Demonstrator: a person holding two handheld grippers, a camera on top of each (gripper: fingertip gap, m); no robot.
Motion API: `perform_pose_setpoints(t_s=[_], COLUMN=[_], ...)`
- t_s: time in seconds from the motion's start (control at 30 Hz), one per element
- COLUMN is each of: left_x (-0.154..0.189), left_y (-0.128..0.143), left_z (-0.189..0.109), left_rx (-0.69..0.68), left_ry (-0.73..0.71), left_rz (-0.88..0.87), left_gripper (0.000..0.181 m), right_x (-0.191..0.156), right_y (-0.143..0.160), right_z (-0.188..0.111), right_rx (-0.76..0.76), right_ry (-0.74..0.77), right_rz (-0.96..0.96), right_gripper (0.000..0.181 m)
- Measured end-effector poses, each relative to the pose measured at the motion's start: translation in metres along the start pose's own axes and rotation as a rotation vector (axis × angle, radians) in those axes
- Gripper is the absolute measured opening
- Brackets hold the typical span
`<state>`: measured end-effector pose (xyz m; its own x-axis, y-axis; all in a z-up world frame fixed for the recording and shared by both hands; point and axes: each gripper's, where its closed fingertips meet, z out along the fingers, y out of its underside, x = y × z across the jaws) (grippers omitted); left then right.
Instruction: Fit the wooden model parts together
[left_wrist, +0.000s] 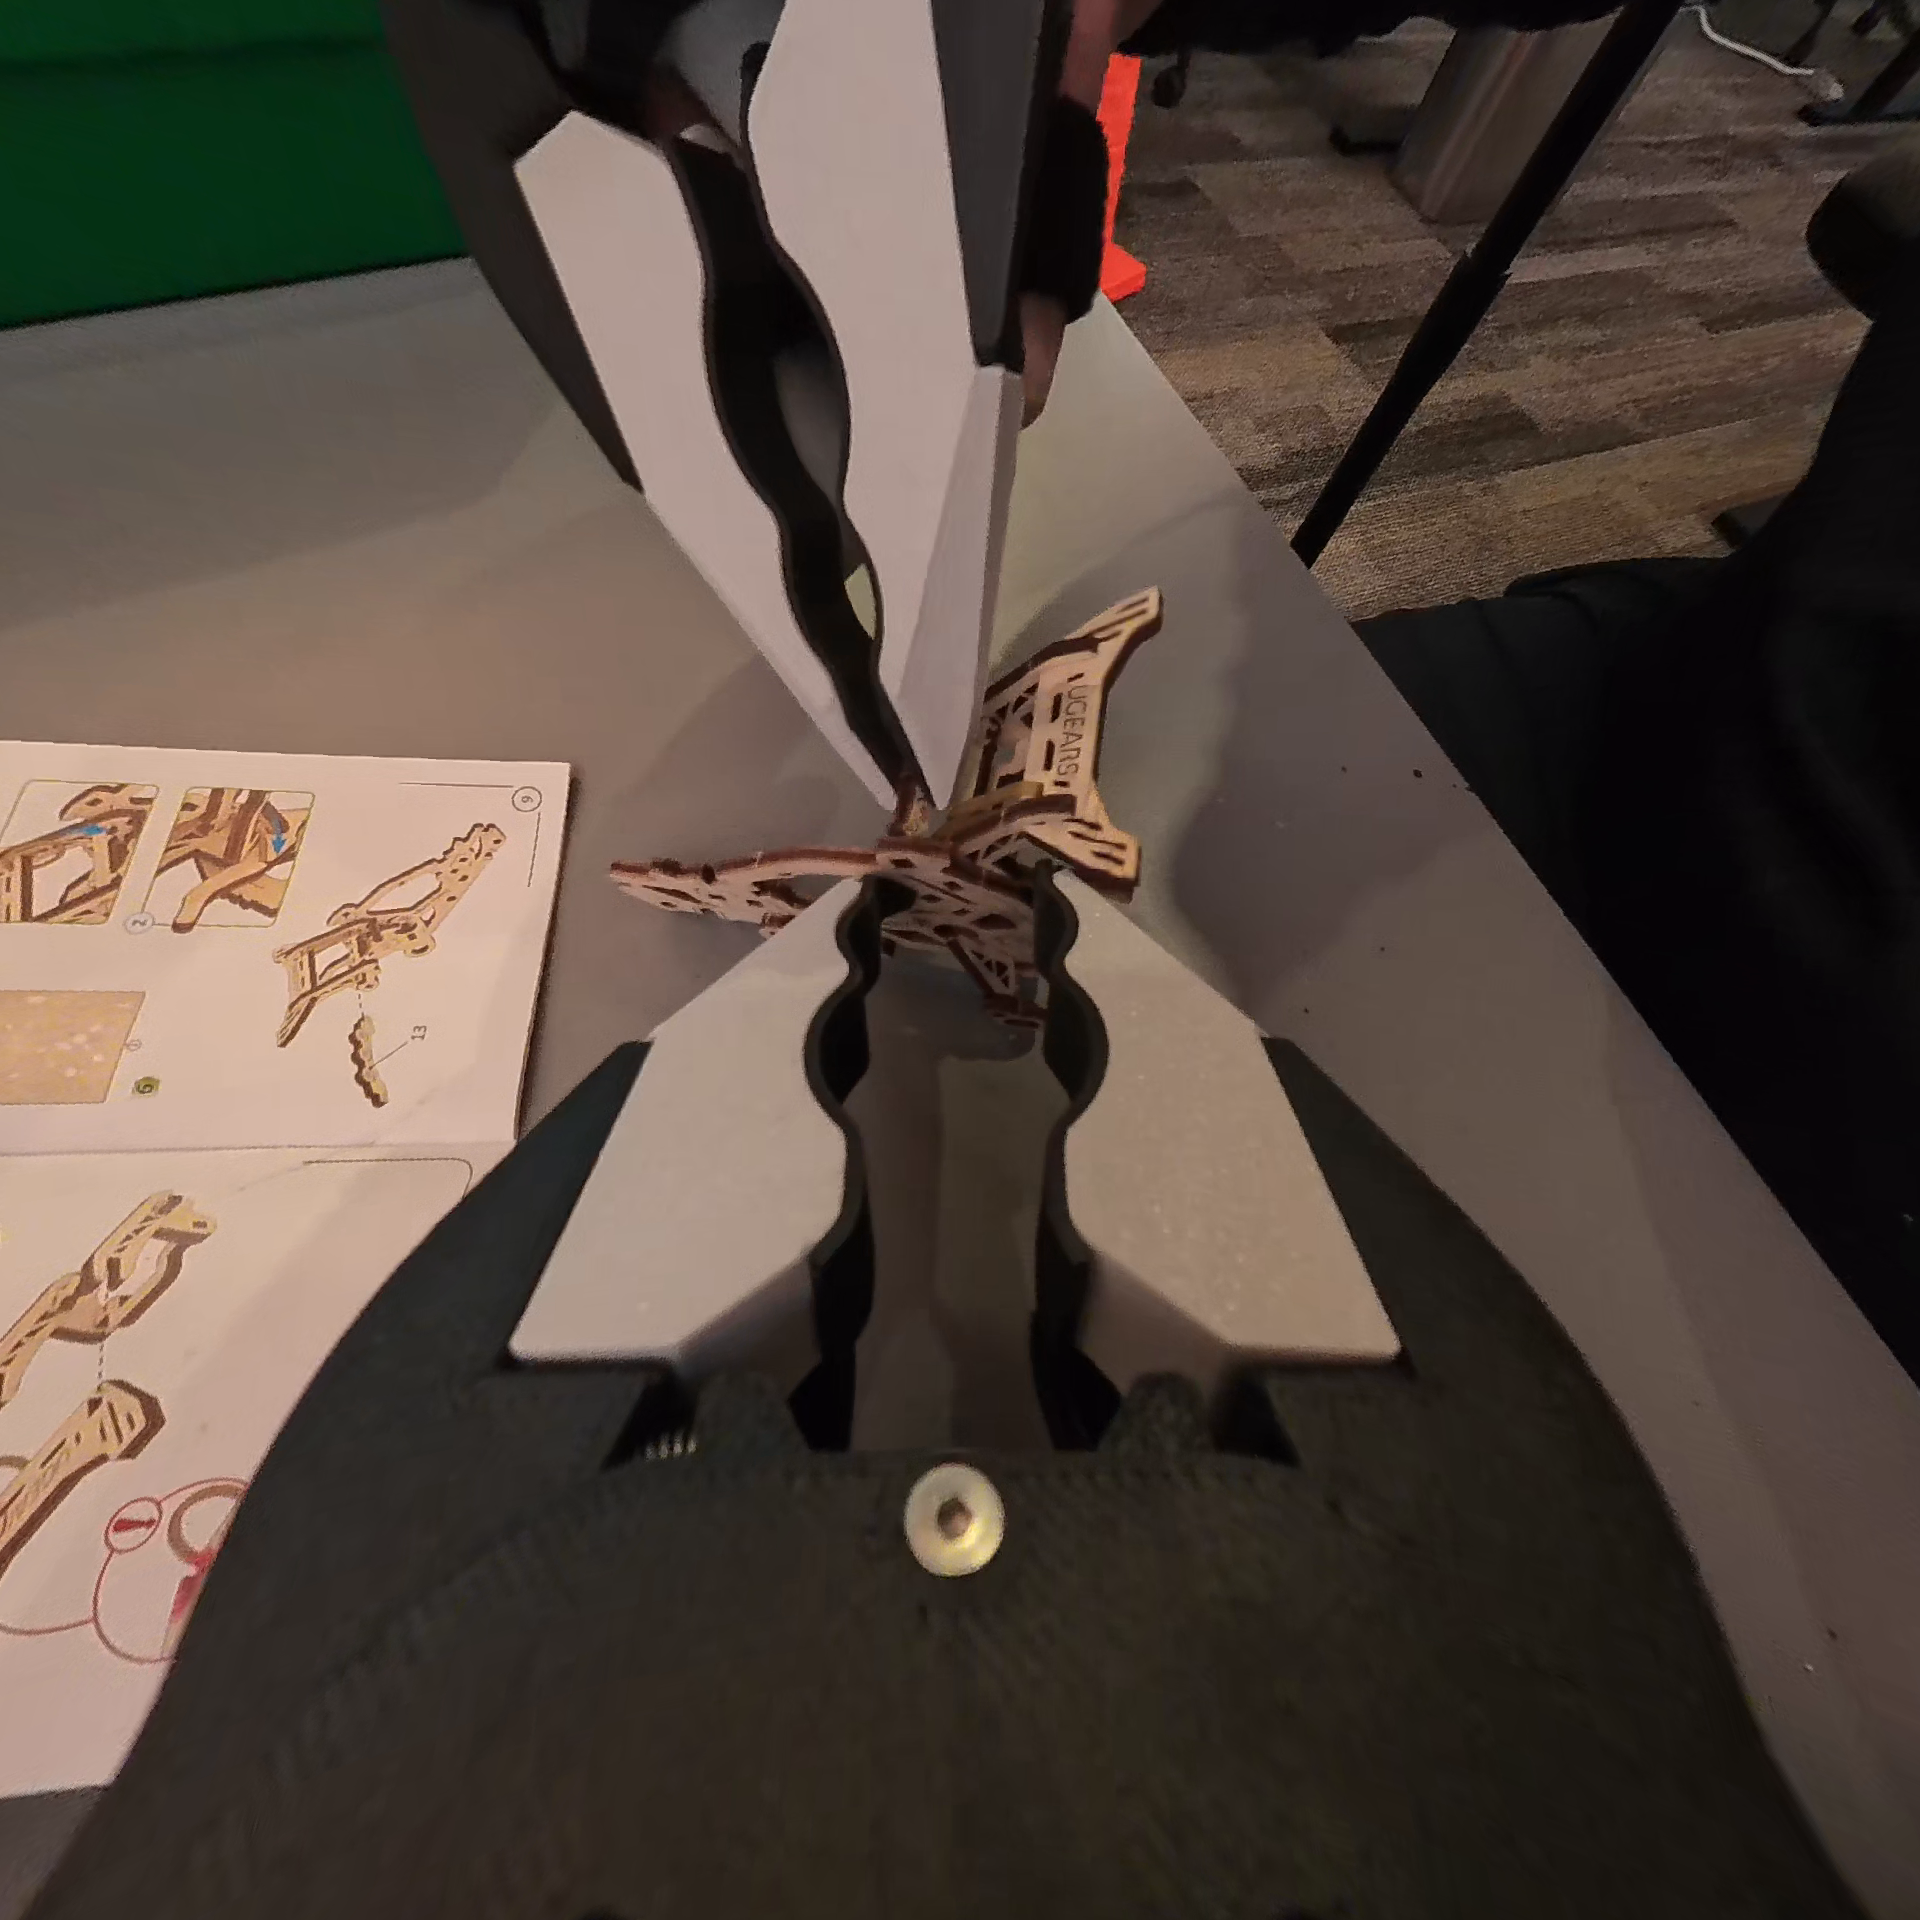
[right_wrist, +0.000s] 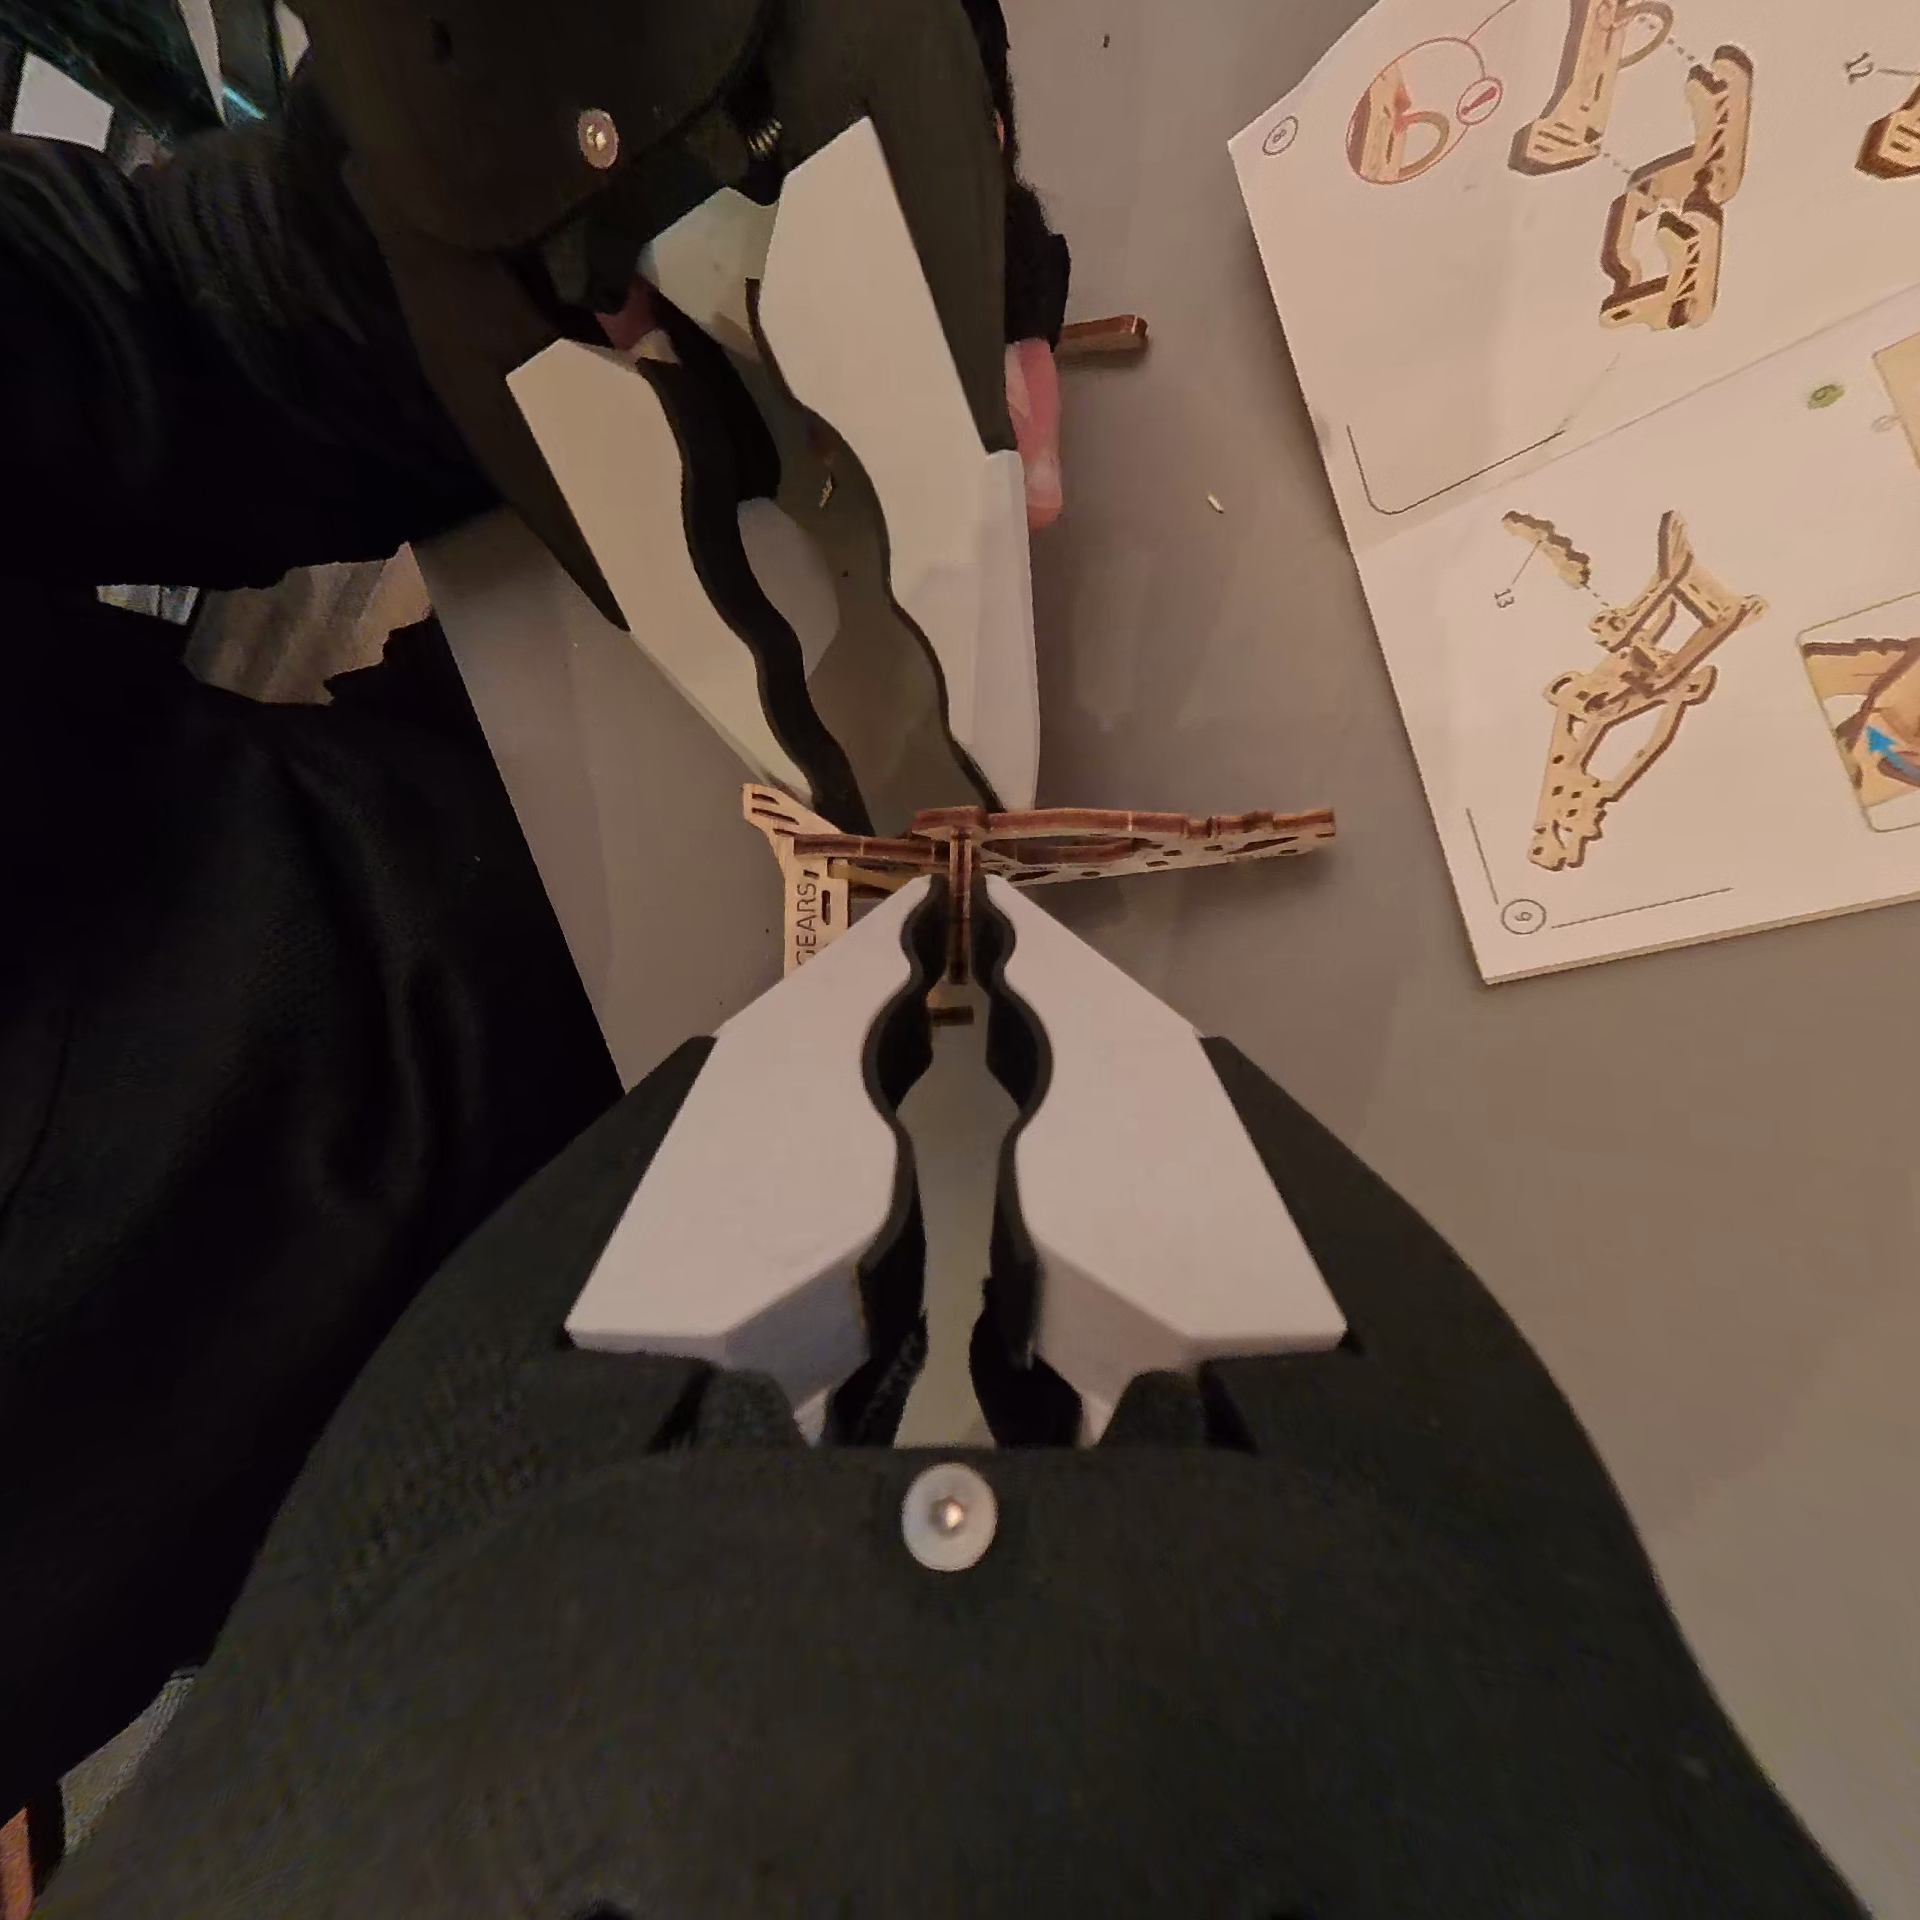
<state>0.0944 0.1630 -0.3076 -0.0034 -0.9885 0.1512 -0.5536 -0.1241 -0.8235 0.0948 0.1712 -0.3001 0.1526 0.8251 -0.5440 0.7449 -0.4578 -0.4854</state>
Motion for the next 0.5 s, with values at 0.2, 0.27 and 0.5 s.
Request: perform_pose_setpoints(t_s=[0.2,0.27,0.5], left_x=[-0.0005,-0.0002,0.0047], left_y=[0.0006,-0.0011,-0.0002], left_z=[-0.0025,-0.0036,0.0024], left_rx=[0.014,0.026,0.012], left_ry=[0.003,0.009,0.031], left_rz=[-0.014,-0.022,-0.018], left_gripper=[0.029,0.028,0.03], right_x=[-0.0016,-0.0031,-0.0065], right_y=[0.0027,0.0043,0.0058], right_z=[-0.0013,-0.0001,0.0018], right_rx=[0.015,0.009,0.044], right_ry=[-0.013,-0.019,-0.007], right_rz=[0.003,-0.002,-0.062], right_gripper=[0.0,0.0,0.0])
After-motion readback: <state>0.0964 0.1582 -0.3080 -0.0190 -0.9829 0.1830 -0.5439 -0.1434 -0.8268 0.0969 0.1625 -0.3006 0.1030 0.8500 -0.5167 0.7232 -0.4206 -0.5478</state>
